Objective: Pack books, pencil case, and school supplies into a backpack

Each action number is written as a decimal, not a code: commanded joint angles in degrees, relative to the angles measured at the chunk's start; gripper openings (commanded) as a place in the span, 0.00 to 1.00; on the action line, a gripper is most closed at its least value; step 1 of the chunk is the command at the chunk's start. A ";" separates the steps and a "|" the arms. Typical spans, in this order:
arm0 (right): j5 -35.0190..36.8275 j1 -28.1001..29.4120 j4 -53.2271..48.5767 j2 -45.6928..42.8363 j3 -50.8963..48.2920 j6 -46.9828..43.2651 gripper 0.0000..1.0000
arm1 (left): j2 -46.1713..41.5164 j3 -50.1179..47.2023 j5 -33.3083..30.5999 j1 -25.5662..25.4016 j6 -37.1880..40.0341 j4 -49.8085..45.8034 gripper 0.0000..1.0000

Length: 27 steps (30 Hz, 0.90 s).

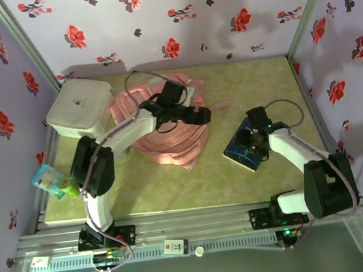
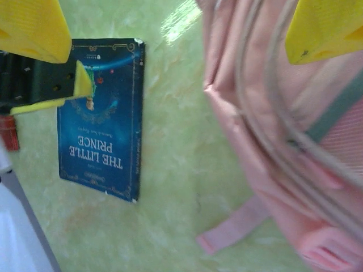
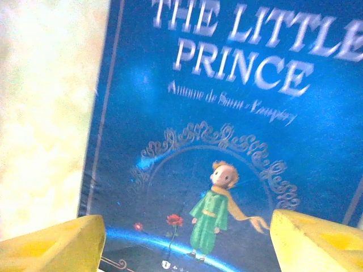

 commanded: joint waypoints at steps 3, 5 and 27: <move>10.08 -3.29 -2.33 -4.88 0.35 4.49 0.78 | 7.07 9.09 -1.07 -3.39 1.01 -4.88 0.93; 10.84 -4.58 -2.42 -4.89 -0.03 4.53 0.78 | 9.21 10.77 -0.90 -4.68 1.09 -5.01 0.91; 0.98 -10.94 3.60 16.18 4.95 -5.55 0.57 | 25.82 23.78 0.30 -10.35 1.75 -13.37 0.64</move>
